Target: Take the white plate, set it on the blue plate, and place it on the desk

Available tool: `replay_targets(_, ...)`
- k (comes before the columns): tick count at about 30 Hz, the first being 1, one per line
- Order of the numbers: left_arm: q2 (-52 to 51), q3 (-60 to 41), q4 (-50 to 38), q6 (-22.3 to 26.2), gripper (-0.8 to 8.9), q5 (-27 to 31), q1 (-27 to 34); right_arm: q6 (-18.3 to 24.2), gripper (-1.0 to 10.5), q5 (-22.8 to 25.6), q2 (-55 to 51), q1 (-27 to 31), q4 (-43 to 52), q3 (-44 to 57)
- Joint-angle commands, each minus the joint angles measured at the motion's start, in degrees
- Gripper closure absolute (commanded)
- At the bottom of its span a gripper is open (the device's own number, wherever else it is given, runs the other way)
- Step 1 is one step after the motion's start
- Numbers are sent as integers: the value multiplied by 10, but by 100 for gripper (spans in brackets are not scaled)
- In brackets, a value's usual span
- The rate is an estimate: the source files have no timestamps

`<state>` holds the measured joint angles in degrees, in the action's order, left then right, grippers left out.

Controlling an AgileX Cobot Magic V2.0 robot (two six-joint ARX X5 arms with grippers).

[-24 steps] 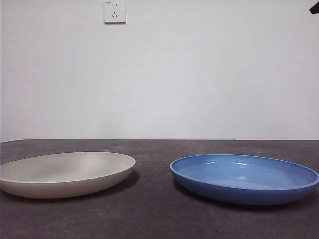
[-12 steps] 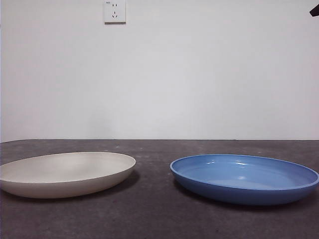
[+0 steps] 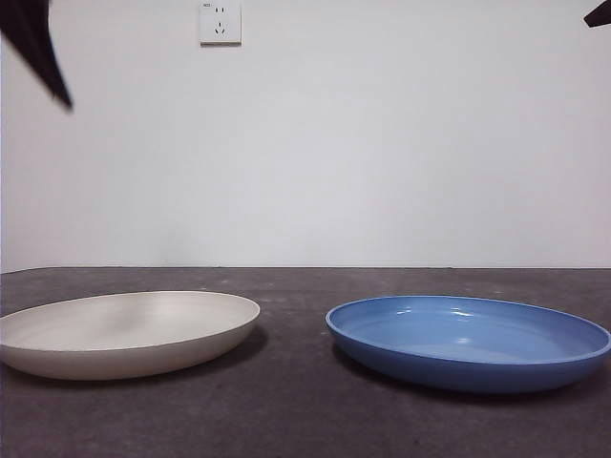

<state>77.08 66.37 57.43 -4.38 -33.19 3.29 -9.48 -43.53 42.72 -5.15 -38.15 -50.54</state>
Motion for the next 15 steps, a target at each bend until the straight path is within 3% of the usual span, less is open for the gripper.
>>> replay_targets(1,47,10,-2,24,158,16,3,-6,362,-2,2,-7,3,-11)
replay_targets(15,202,10,-60,40,158,16,3,-3,362,-1,2,-7,3,-11)
